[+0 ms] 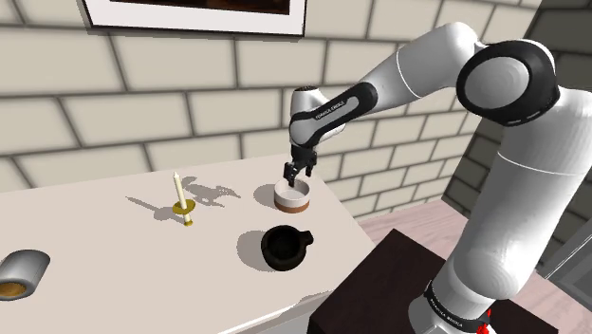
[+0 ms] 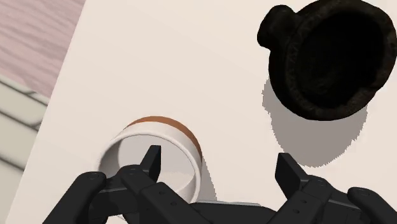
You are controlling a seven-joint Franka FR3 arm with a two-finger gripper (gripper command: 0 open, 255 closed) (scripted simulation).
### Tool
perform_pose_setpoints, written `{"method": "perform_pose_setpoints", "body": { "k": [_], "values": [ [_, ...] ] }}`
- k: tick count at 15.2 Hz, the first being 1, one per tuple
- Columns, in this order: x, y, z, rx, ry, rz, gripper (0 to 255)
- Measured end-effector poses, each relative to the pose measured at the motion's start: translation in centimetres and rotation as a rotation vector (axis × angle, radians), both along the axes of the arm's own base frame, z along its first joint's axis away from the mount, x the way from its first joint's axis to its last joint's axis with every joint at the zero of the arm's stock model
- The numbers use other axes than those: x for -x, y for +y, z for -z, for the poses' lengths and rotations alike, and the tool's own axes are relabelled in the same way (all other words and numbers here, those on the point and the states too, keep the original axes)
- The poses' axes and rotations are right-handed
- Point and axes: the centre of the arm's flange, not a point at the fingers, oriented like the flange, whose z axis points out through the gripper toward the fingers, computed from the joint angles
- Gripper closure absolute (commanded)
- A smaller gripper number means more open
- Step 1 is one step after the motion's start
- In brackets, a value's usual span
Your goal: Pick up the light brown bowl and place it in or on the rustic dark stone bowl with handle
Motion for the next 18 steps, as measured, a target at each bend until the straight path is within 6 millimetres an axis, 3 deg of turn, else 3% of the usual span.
{"method": "perform_pose_setpoints", "body": {
  "k": [13, 18],
  "values": [
    [-11.7, -1.3, 12.3, -0.013, -0.002, 0.021, 0],
    [-12.4, -1.2, 15.1, -0.014, -0.002, 0.023, 0]
  ]
}}
